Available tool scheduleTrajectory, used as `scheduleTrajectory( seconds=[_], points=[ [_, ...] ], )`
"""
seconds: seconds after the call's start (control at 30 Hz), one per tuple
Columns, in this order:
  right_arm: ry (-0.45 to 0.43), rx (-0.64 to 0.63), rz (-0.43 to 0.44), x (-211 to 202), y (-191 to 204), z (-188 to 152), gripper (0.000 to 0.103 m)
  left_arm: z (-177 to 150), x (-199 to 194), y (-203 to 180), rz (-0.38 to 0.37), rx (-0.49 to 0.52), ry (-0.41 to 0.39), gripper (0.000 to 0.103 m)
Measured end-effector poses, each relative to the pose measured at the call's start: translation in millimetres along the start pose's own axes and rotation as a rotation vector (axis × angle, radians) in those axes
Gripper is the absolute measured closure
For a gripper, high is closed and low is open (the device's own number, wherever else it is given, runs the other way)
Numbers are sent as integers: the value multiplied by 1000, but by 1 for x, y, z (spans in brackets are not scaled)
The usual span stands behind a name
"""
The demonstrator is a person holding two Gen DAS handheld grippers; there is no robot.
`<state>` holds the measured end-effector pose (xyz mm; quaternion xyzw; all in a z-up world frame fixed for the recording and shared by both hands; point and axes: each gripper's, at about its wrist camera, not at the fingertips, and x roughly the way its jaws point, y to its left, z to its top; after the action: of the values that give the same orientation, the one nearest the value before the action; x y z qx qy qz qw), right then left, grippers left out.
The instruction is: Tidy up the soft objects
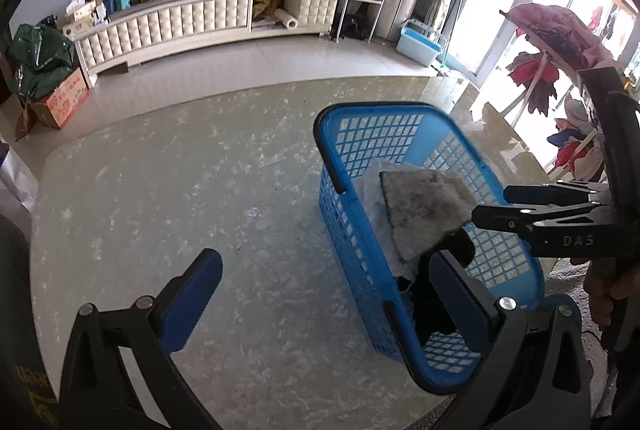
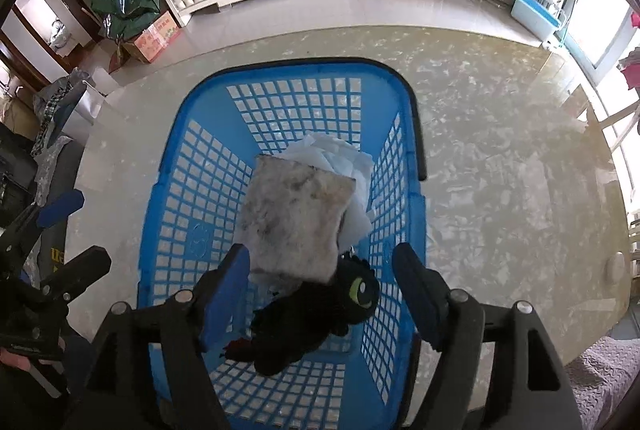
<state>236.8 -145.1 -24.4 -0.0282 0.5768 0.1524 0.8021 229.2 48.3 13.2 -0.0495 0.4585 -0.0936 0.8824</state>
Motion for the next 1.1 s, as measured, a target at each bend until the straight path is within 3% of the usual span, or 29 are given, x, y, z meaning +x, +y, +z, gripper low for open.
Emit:
scheduleTrajectory(
  seconds=[0.23, 0.37, 0.53, 0.67, 0.87, 1.1],
  points=[
    [-136, 2, 56, -48, 6, -35, 26, -16, -56, -13, -6, 14, -159, 0],
    [-254, -5, 94, -80, 12, -56, 11, -25, -87, -21, -7, 15, -244, 0],
    [-423, -10, 81, -118, 19, -83, 1, -34, -117, -32, 13, 31, -315, 0],
    [-520, -45, 46, -137, 28, -97, 0, -43, -136, -43, 24, 40, -353, 0],
    [-591, -64, -3, -149, 43, -116, 0, -55, -152, -51, 42, 47, -390, 0],
    [-578, -51, -3, -146, 41, -126, 0, -62, -160, -61, 58, 63, -400, 0]
  ],
)
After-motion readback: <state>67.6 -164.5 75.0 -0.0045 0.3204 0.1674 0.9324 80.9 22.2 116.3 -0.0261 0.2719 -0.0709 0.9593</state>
